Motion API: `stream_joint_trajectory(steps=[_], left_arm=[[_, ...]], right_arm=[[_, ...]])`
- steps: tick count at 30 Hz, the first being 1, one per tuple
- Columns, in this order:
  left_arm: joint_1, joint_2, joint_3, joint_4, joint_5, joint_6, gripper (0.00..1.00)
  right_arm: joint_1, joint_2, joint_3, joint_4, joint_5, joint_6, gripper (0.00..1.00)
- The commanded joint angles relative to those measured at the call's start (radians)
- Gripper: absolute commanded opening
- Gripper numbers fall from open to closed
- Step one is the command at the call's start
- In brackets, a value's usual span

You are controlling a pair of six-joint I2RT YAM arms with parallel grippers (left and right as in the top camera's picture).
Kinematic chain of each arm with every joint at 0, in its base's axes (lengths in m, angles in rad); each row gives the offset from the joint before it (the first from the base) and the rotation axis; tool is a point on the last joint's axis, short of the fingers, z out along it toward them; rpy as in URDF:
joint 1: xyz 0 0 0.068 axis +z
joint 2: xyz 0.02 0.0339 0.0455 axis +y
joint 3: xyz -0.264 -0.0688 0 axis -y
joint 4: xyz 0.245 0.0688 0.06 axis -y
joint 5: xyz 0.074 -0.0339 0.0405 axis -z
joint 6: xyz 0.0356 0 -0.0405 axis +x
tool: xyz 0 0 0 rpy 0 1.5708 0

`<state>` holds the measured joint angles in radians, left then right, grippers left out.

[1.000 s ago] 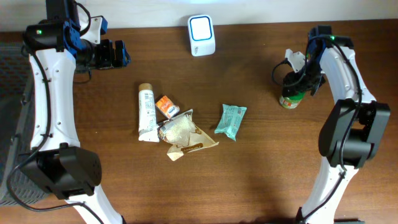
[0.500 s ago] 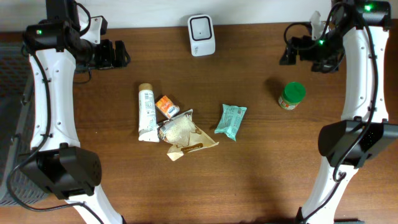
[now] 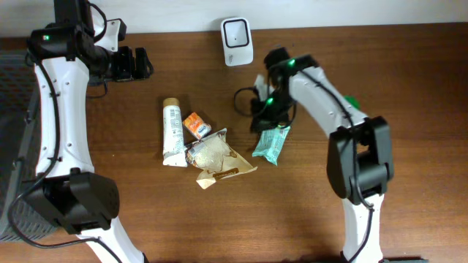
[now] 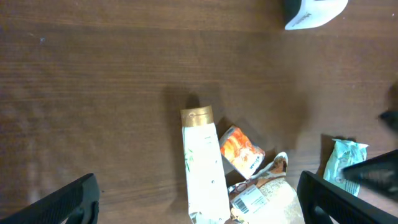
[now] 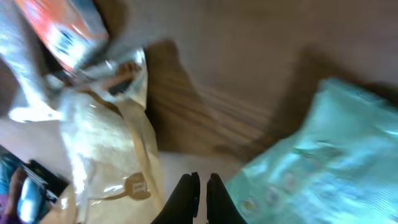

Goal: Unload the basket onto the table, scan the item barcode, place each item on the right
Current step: 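Move the right gripper to the mint-green packet and grasp it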

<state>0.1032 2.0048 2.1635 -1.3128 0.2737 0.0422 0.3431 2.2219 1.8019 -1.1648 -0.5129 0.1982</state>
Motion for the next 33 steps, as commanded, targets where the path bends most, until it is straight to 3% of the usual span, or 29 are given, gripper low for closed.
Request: stream_joint_trajectory(steps=[1, 10, 13, 15, 21, 27, 30, 33], left_arm=[[-0.004, -0.005, 0.002, 0.002, 0.011, 0.016, 0.99], [-0.004, -0.005, 0.002, 0.002, 0.011, 0.016, 0.99], [-0.004, -0.005, 0.002, 0.002, 0.011, 0.016, 0.99], [-0.004, -0.005, 0.002, 0.002, 0.011, 0.016, 0.99], [-0.004, -0.005, 0.002, 0.002, 0.011, 0.016, 0.99], [-0.004, -0.005, 0.002, 0.002, 0.011, 0.016, 0.99], [-0.004, -0.005, 0.002, 0.002, 0.011, 0.016, 0.99], [-0.004, -0.005, 0.002, 0.002, 0.011, 0.016, 0.99]], right_arm=[[0.037, -0.008, -0.071, -0.016, 0.134, 0.056, 0.04], [-0.069, -0.008, -0.076, -0.187, 0.469, 0.076, 0.04], [-0.150, -0.011, -0.054, -0.176, 0.442, 0.016, 0.04], [-0.179, -0.052, -0.016, -0.180, 0.307, -0.070, 0.04], [-0.164, -0.132, -0.017, -0.126, 0.296, -0.071, 0.04], [-0.147, -0.125, -0.225, 0.029, 0.296, -0.059, 0.04], [-0.149, -0.087, -0.388, 0.185, 0.299, -0.048, 0.05], [-0.155, -0.073, -0.398, 0.200, 0.298, -0.044, 0.05]])
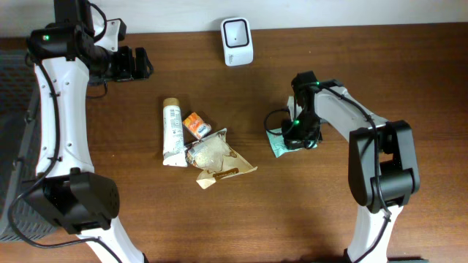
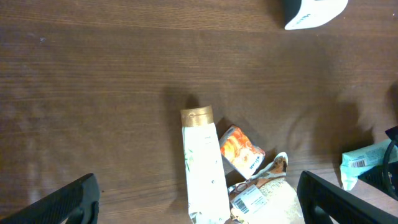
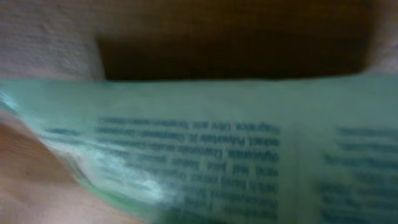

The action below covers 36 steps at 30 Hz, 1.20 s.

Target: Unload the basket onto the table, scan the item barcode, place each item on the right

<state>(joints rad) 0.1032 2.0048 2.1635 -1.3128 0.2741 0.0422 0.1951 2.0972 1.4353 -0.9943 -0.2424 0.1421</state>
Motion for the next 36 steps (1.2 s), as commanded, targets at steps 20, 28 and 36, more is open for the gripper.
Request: stream_joint_trajectory(steps=[20, 28, 36], left_arm=[[-0.004, -0.005, 0.002, 0.002, 0.011, 0.016, 0.99], [-0.004, -0.005, 0.002, 0.002, 0.010, 0.016, 0.99], [-0.004, -0.005, 0.002, 0.002, 0.010, 0.016, 0.99]], right_arm=[[-0.012, 0.202, 0.215, -0.127, 0.138, 0.008, 0.09], [-0.014, 0.170, 0.438, -0.268, 0.070, -0.005, 0.15], [-0.175, 0.103, 0.517, -0.479, 0.036, -0.039, 0.48]])
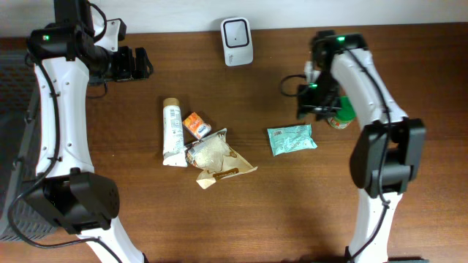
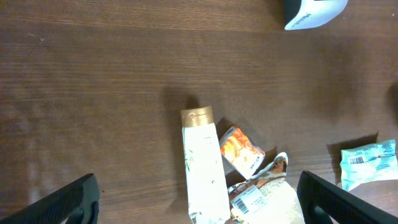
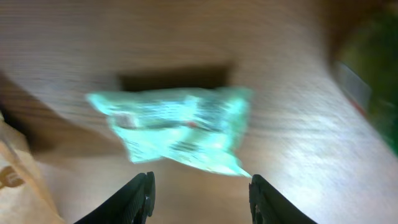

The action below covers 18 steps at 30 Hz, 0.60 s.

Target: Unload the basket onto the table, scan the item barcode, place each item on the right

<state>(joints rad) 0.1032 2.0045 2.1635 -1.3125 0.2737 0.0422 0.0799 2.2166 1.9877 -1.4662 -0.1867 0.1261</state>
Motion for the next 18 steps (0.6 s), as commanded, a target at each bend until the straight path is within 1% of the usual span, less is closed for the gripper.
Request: stream_joint_trajectory(steps=[1, 2, 6, 10, 15, 18], left_arm=[[-0.004, -0.004, 0.002, 0.001, 0.011, 0.016, 0.99], [-0.004, -0.004, 0.002, 0.001, 0.011, 0.016, 0.99], [-0.004, -0.004, 0.002, 0.001, 0.011, 0.016, 0.99], [-0.004, -0.004, 0.002, 0.001, 0.011, 0.016, 0.99], [-0.004, -0.004, 0.002, 0.001, 0.011, 0.016, 0.99], [-0.004, -0.004, 0.002, 0.001, 0.011, 0.016, 0.99]], right_arm=[[-0.070, -0.016, -0.058, -0.003, -0.019, -0.024, 0.47], [-0.074, -0.016, -0.093, 0.010, -0.014, -0.045, 0.48], [-0.071, -0.016, -0.191, 0.107, -0.016, -0.045, 0.47], [-0.011, -0.016, -0.289, 0.203, -0.016, -0.044, 0.46], [0.080, -0.016, -0.306, 0.267, -0.020, -0.013, 0.46], [0.089, -0.016, -0.305, 0.311, -0.069, -0.013, 0.46]])
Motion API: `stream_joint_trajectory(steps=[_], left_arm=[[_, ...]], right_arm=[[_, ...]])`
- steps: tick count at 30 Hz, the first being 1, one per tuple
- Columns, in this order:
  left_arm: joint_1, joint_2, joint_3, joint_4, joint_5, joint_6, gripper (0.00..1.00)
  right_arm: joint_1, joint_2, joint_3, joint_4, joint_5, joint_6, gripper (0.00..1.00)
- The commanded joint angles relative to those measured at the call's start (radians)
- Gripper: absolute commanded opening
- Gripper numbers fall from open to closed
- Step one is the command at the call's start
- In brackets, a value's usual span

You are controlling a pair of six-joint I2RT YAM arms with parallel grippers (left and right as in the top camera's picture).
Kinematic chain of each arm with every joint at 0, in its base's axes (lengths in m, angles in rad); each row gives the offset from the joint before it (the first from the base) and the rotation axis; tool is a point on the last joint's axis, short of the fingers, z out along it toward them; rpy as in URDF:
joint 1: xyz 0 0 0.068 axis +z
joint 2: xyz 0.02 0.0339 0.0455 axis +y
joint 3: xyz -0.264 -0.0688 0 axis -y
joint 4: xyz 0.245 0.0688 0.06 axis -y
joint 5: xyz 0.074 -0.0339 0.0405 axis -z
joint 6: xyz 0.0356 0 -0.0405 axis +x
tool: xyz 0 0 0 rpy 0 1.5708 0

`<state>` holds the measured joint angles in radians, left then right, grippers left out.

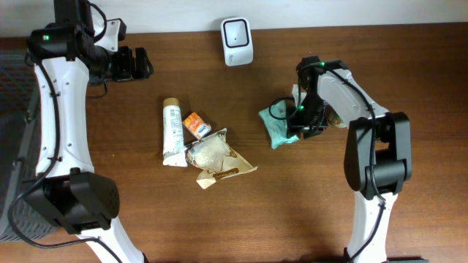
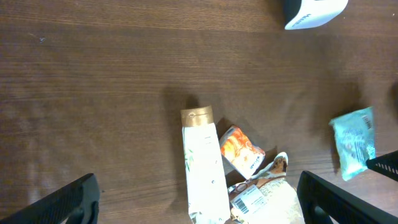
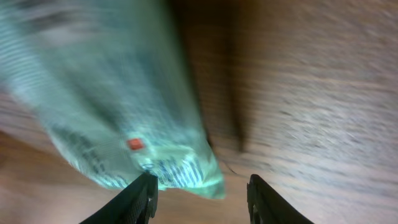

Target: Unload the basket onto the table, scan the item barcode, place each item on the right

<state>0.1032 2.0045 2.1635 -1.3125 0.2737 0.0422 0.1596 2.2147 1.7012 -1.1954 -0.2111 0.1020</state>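
The teal packet (image 1: pixel 276 126) lies on the wooden table right of the pile, with printed lines on its upper face (image 3: pixel 118 106). It also shows at the right edge of the left wrist view as the teal packet (image 2: pixel 354 142). My right gripper (image 1: pixel 297 123) is low at the packet's right end, open (image 3: pixel 199 196), and the packet's edge reaches between the fingertips (image 3: pixel 142 198). The white scanner (image 1: pixel 236 31) stands at the table's far edge. My left gripper (image 1: pixel 137 63) hangs open (image 2: pixel 198 200) high over the far left.
Left of the packet is a pile: a white tube with a gold cap (image 1: pixel 172 131), a small orange box (image 1: pixel 196 125) and a crumpled brown bag (image 1: pixel 216 157) with a barcode label (image 2: pixel 250 200). A dark grille (image 1: pixel 14 109) borders the table's left side.
My right gripper has come down from beside the packet's far right end to the packet itself. The packet has shifted left and turned more upright. The left arm has not moved.
At first my right gripper was shut beside the packet, which lay close to the brown bag. Then it was pressed right over the packet, farther right. Later it stood open and apart, with the packet flat and its barcode up. Now it is open at the packet.
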Motion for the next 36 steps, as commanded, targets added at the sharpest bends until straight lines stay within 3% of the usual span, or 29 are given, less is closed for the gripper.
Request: stream_joint_trajectory(steps=[1, 6, 9, 13, 19, 32, 36], left_arm=[[-0.004, -0.004, 0.002, 0.001, 0.011, 0.016, 0.99], [-0.004, -0.004, 0.002, 0.001, 0.011, 0.016, 0.99], [-0.004, -0.004, 0.002, 0.001, 0.011, 0.016, 0.99], [-0.004, -0.004, 0.002, 0.001, 0.011, 0.016, 0.99], [-0.004, -0.004, 0.002, 0.001, 0.011, 0.016, 0.99], [-0.004, -0.004, 0.002, 0.001, 0.011, 0.016, 0.99], [-0.004, -0.004, 0.002, 0.001, 0.011, 0.016, 0.99]], right_arm=[[0.010, -0.014, -0.019, 0.053, -0.062, 0.011, 0.45], [0.005, -0.014, -0.018, 0.121, -0.040, 0.011, 0.41], [-0.019, -0.019, 0.060, 0.045, -0.023, 0.029, 0.35], [-0.023, -0.030, 0.180, -0.103, 0.191, 0.098, 0.36], [-0.020, 0.039, 0.141, -0.064, 0.322, 0.196, 0.35], [-0.002, 0.128, 0.141, 0.107, 0.323, 0.179, 0.35], [0.028, 0.128, 0.141, 0.220, 0.081, 0.004, 0.36]])
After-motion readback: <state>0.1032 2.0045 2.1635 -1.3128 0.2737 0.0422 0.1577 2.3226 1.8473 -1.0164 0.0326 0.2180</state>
